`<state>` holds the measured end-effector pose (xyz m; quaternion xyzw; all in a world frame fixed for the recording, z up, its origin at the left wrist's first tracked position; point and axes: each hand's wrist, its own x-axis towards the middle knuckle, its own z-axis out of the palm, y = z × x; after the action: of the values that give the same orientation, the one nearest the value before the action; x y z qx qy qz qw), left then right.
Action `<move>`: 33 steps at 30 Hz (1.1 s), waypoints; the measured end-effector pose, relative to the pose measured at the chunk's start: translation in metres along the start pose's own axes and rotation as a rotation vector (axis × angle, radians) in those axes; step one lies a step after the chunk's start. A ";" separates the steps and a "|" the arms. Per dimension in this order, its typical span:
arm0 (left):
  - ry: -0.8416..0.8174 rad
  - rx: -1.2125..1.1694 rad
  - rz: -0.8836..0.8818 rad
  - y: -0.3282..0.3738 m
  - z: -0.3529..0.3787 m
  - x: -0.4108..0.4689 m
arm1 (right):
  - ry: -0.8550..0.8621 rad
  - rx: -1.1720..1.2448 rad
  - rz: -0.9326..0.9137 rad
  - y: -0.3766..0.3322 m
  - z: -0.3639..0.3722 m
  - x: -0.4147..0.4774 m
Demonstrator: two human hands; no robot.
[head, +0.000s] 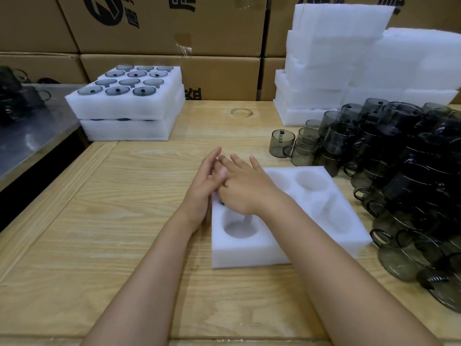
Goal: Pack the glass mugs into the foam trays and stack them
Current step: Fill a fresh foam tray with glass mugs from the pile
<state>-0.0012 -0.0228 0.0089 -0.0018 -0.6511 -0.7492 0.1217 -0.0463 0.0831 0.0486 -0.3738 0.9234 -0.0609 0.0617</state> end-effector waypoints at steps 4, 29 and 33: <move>-0.027 0.000 -0.028 -0.001 0.003 0.001 | -0.024 0.032 0.016 -0.001 -0.002 0.000; -0.019 -0.089 -0.113 -0.004 -0.006 0.004 | 0.427 -0.478 0.918 0.130 -0.040 -0.146; -0.003 -0.085 -0.116 -0.002 -0.005 0.003 | 0.474 -0.437 0.900 0.135 -0.035 -0.144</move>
<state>-0.0040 -0.0278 0.0066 0.0296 -0.6181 -0.7818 0.0766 -0.0414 0.2822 0.0713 0.0775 0.9718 0.0822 -0.2071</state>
